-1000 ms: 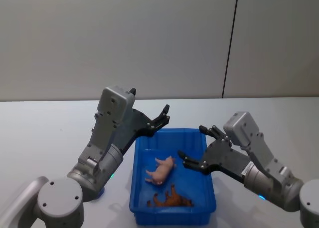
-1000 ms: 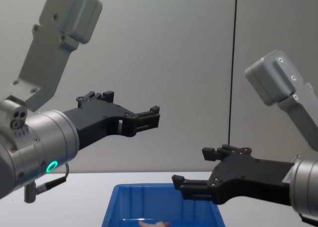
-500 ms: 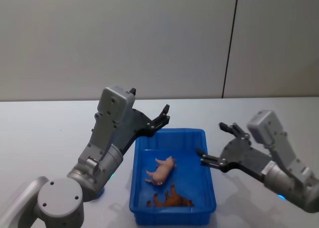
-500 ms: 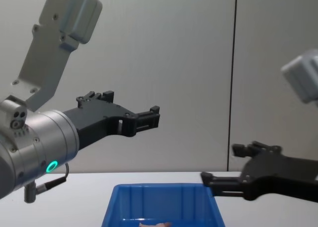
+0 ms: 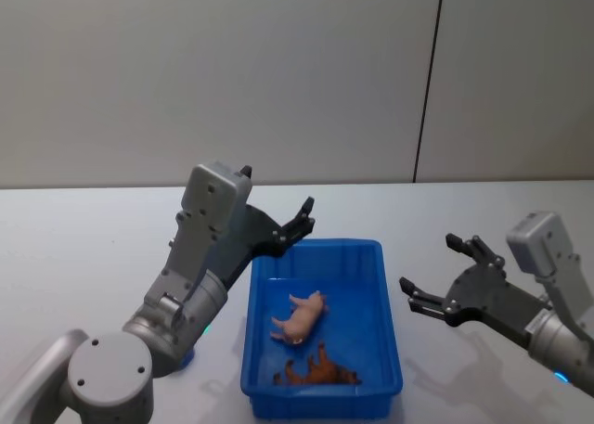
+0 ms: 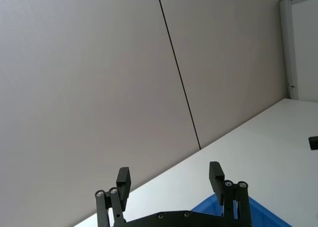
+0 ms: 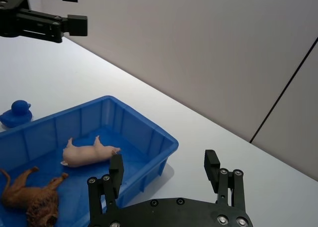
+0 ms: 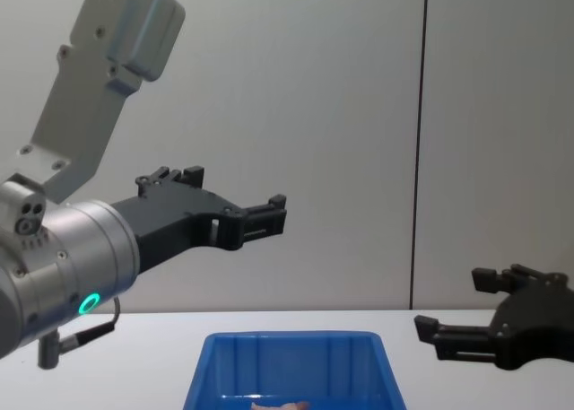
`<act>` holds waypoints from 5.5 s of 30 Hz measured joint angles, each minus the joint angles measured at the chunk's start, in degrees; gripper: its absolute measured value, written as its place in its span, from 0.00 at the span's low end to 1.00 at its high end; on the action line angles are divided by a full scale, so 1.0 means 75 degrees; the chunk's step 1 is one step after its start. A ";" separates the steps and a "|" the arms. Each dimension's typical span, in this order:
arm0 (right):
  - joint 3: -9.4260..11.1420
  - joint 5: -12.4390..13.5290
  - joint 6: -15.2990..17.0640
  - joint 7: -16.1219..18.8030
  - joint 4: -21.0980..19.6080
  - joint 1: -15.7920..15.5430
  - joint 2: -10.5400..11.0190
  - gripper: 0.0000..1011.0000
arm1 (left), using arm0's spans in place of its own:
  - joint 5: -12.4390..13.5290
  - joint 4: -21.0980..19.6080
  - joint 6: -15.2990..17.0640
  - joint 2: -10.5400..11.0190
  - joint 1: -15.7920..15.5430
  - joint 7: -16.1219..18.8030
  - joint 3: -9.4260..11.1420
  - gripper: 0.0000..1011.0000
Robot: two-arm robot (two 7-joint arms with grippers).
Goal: Pick up the two dolls from the table and place them into the box.
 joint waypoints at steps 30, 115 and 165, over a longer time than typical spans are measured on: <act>0.0127 0.0210 0.0012 -0.0085 -0.0108 -0.0174 0.0194 0.99 | -0.1145 -0.1079 0.0149 0.1542 0.2043 0.1538 -0.0359 0.99; 0.0138 0.0228 0.0011 -0.0092 -0.0115 -0.0188 0.0212 0.99 | -0.1459 0.3336 -0.1492 0.0641 0.0762 -0.1741 -0.0742 0.51; 0.0138 0.0229 0.0011 -0.0092 -0.0115 -0.0188 0.0212 0.99 | -0.0614 0.3130 -0.1970 -0.0955 -0.0888 -0.3079 -0.0027 0.95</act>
